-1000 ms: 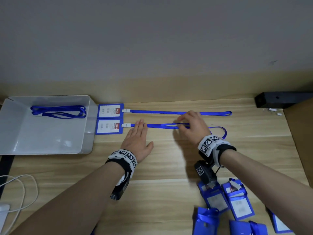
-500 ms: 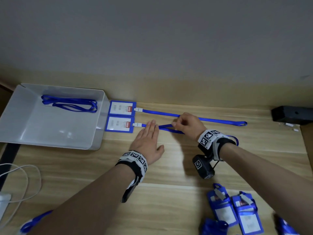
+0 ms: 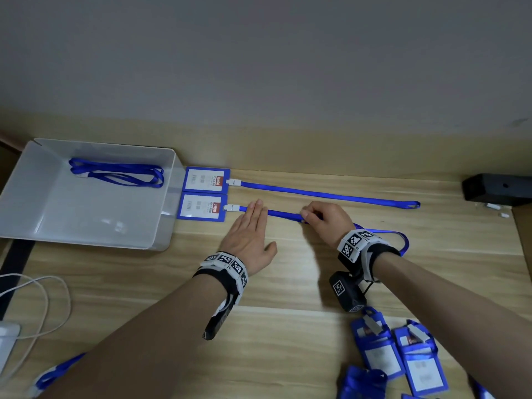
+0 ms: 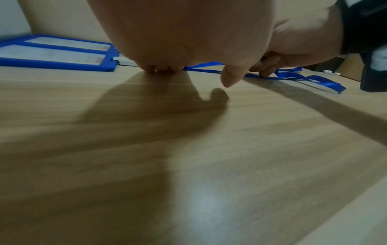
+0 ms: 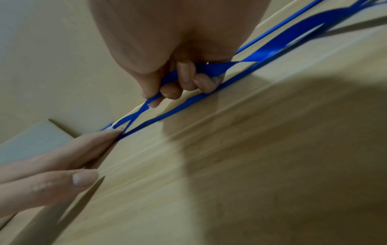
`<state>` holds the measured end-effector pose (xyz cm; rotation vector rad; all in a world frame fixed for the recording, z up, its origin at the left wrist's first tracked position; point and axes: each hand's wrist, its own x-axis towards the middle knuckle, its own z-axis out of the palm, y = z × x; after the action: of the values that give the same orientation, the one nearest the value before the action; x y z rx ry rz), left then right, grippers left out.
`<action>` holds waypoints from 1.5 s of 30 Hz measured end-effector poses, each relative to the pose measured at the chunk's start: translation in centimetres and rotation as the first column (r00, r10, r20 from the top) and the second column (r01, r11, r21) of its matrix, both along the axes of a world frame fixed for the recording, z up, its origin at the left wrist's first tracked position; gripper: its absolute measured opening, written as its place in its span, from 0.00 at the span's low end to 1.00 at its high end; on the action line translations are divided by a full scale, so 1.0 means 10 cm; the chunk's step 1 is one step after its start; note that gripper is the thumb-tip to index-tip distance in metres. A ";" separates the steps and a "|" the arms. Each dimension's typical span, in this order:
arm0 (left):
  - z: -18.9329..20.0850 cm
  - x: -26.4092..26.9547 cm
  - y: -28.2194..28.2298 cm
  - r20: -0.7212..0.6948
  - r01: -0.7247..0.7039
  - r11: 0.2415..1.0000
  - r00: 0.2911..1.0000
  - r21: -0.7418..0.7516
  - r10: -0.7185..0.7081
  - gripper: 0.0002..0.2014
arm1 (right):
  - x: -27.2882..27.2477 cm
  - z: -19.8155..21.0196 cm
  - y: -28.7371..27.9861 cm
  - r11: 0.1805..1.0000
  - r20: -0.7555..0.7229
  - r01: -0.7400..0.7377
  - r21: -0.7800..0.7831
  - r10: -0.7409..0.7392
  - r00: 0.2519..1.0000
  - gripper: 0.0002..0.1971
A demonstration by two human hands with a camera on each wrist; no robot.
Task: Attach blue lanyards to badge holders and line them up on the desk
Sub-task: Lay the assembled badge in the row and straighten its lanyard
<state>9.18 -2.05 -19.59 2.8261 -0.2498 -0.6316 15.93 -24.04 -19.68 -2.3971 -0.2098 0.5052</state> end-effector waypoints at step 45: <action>0.10 0.08 0.00 -0.089 0.077 0.995 0.994 0.065 -0.071 0.42 | -0.06 0.36 -0.27 0.894 -0.288 0.091 0.438 0.044 0.957 0.18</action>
<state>9.98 -2.03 -18.61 2.8571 -0.3239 -0.7912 15.35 -26.73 -16.08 -1.8478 -0.1458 0.7074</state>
